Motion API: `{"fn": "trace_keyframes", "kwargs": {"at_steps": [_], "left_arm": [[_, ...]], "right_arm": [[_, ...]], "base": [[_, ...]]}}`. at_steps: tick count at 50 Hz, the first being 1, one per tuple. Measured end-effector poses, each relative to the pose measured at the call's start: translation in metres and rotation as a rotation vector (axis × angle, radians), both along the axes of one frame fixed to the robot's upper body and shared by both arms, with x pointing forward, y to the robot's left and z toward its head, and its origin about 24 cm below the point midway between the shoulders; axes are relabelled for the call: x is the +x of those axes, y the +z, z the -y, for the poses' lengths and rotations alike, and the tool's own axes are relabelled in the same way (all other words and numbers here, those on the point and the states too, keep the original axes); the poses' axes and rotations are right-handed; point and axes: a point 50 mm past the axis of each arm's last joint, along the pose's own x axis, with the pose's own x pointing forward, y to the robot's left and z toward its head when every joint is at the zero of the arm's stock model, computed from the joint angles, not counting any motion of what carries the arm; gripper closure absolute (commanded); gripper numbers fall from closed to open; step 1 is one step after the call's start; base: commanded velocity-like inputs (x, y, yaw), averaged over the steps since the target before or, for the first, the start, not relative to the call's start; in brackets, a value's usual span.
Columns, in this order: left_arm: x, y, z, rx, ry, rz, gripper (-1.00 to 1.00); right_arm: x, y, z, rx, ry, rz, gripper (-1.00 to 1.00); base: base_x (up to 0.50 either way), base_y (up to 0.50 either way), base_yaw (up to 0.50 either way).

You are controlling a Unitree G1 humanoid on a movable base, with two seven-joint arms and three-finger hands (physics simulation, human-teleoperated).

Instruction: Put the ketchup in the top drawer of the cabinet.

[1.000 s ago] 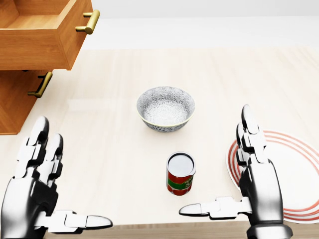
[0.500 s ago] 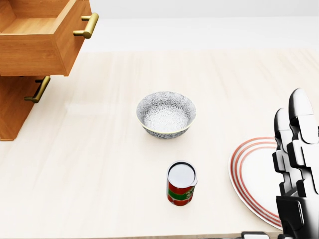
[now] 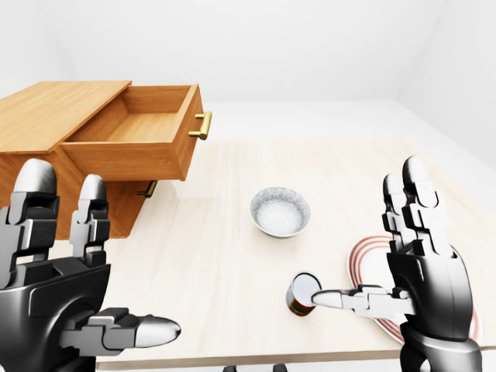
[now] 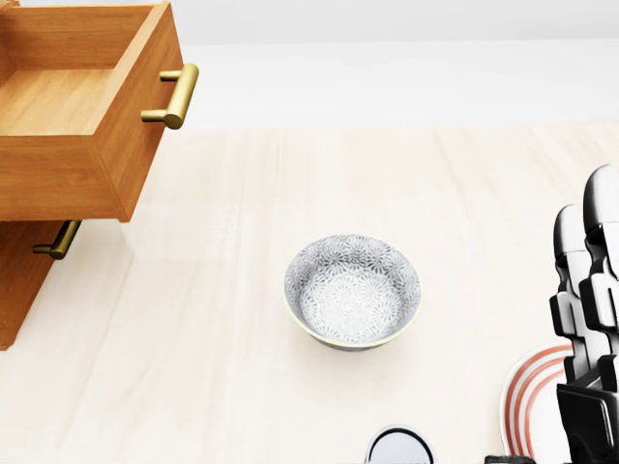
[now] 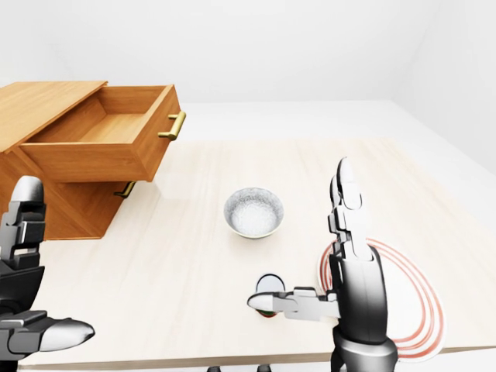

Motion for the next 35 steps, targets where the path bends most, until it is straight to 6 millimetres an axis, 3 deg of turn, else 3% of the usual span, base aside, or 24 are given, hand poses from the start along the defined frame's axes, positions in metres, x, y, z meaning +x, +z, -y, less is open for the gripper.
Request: {"fn": "trace_keyframes", "kwargs": {"at_steps": [35], "left_arm": [[-0.0028, 0.0037, -0.0078, -0.023, 0.014, -0.005, -1.00]], "right_arm": [[0.0007, 0.0034, 0.0013, -0.063, -0.050, 0.014, -1.00]], "base": [[0.00, 0.50, 0.00]]}}
